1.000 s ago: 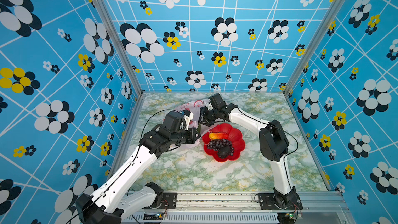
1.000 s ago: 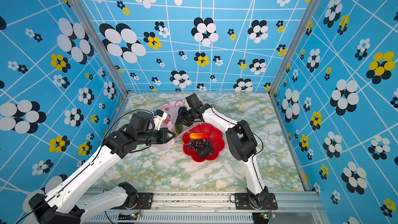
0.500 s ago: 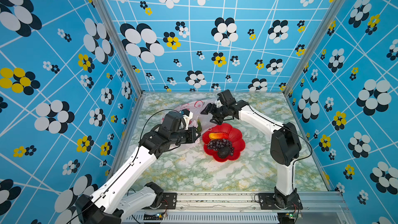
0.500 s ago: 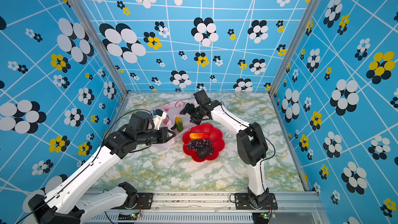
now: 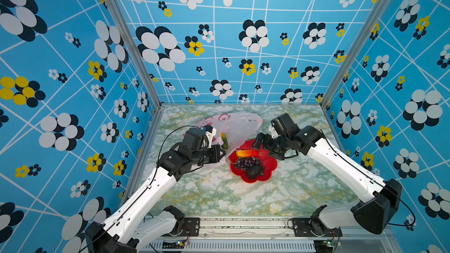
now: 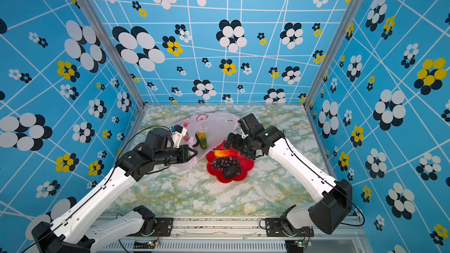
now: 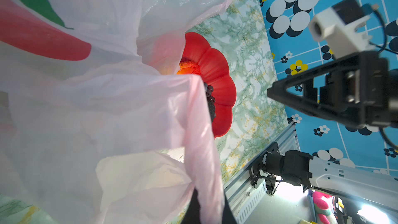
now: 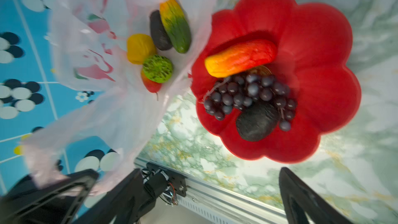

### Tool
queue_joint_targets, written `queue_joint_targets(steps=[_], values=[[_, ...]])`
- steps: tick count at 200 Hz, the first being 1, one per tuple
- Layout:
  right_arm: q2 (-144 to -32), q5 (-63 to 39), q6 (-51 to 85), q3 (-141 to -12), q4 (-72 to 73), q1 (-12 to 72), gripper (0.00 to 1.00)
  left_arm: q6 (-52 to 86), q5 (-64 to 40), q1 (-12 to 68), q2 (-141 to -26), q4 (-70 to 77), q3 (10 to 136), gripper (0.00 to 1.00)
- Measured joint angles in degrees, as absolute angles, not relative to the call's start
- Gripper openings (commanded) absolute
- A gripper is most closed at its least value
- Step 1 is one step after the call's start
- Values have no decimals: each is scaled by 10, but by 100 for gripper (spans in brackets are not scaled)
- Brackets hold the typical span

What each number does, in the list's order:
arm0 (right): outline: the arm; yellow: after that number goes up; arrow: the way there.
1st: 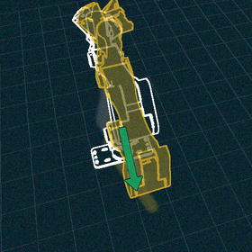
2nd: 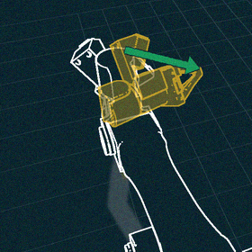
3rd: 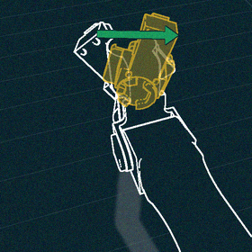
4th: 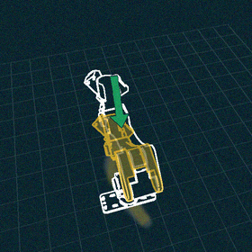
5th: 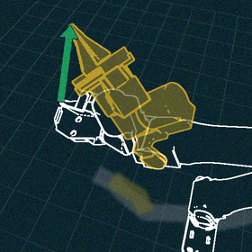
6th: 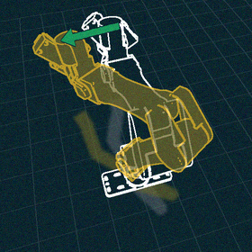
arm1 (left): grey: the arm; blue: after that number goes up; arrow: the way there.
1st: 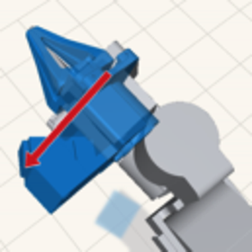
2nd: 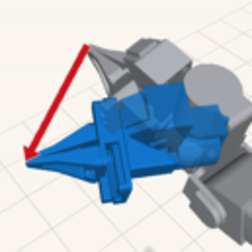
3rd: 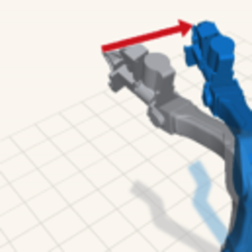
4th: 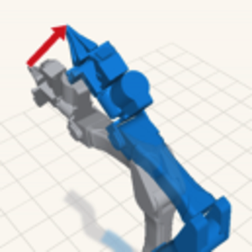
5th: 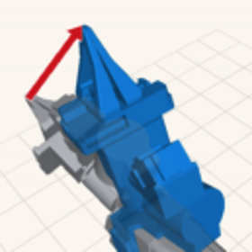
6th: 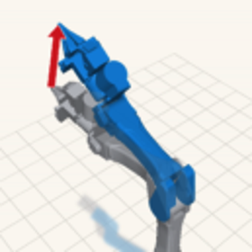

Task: Place the fruits into the plastic bag
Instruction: Pick up the fruit from the plate.

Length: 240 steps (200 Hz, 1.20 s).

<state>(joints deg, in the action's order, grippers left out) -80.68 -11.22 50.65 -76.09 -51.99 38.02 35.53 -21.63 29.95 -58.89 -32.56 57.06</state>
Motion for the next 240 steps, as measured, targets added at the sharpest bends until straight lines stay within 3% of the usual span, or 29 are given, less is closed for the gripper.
queue_joint_targets(steps=[77, 131, 240], values=[[-882, -65, 544, -720, -562, 476, 97, 355, -220, 303, -589, -313, 570, 0], [-955, -59, 549, -730, -553, 482, 88, 345, -216, 324, -595, -319, 572, 1], [-986, -61, 555, -749, -515, 482, 83, 303, -156, 353, -620, -365, 609, 0]])
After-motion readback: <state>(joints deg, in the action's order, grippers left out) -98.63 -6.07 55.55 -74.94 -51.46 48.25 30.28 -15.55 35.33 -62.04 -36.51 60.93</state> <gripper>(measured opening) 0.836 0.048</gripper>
